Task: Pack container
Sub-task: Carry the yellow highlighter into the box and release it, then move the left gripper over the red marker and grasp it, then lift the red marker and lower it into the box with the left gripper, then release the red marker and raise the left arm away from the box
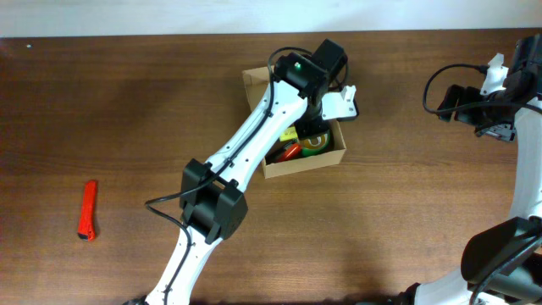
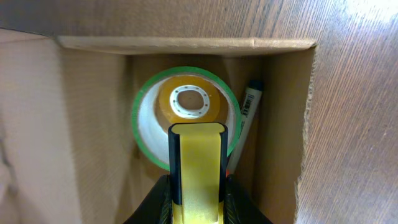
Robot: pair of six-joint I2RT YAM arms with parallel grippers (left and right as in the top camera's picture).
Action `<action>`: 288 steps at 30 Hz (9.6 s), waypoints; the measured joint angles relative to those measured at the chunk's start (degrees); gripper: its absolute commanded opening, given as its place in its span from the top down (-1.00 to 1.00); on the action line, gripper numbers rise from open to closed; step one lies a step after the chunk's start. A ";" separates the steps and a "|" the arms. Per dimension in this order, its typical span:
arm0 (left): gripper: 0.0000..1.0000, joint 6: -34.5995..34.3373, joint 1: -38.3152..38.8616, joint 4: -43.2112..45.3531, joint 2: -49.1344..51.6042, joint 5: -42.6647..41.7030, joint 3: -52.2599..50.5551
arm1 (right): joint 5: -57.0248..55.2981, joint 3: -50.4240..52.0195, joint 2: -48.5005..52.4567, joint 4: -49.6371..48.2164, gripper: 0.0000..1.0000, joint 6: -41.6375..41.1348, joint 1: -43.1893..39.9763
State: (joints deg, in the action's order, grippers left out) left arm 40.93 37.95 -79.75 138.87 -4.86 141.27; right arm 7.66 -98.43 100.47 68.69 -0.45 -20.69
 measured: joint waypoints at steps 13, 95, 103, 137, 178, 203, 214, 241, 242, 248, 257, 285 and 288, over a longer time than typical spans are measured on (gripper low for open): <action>0.97 -0.02 -0.15 4.04 0.13 -1.57 -13.11 | 0.00 0.00 0.00 -0.02 -0.98 0.00 -0.02; -0.09 -13.51 -74.69 19.89 -39.43 5.92 -68.87 | -0.11 2.10 0.07 -3.39 -0.98 0.02 -0.02; -0.09 -14.16 -74.07 24.79 -30.56 4.79 -69.20 | -0.39 2.10 0.07 -2.34 -0.98 0.02 -0.02; 0.69 -10.38 -73.96 28.68 -25.92 8.39 -69.22 | -4.15 2.12 0.07 -1.49 -0.98 0.02 -0.02; 0.97 -11.85 -23.56 -1.44 -24.72 2.03 -3.82 | -4.15 2.14 0.09 -1.64 -0.98 0.02 -0.02; 0.97 4.52 -0.96 -1.68 -2.47 1.14 -3.80 | -1.51 2.14 0.11 -1.64 -0.98 0.00 -0.02; 0.98 6.03 -1.14 -0.98 0.07 3.28 -3.78 | -1.49 2.14 0.11 -1.64 -0.98 0.00 -0.02; 0.19 5.84 -1.77 -0.57 4.26 0.74 -3.80 | -1.49 2.14 0.11 -1.70 -0.98 0.00 -0.02; -0.11 5.62 -1.77 -0.57 4.26 0.72 -3.80 | -1.49 2.14 0.11 -1.70 -0.98 -0.02 -0.02; -1.00 4.76 -1.77 -0.33 4.26 0.83 -3.80 | -1.49 2.14 0.11 -1.70 -0.98 0.00 -0.02; -1.00 -1.38 -2.47 4.57 2.38 4.50 -3.82 | -1.46 2.14 0.11 -1.64 -0.82 0.04 -0.02; 0.96 -33.77 -38.47 13.18 -26.86 8.57 -8.76 | 1.11 -13.35 0.22 9.40 0.93 0.68 0.31; 0.96 -36.48 -41.42 15.56 -27.06 5.16 -15.10 | 2.01 -8.68 0.22 7.08 0.92 0.92 1.79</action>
State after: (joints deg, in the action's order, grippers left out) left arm 4.45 -3.46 -64.18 111.81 0.30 126.17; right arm 9.67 -107.11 100.68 75.77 0.47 -18.90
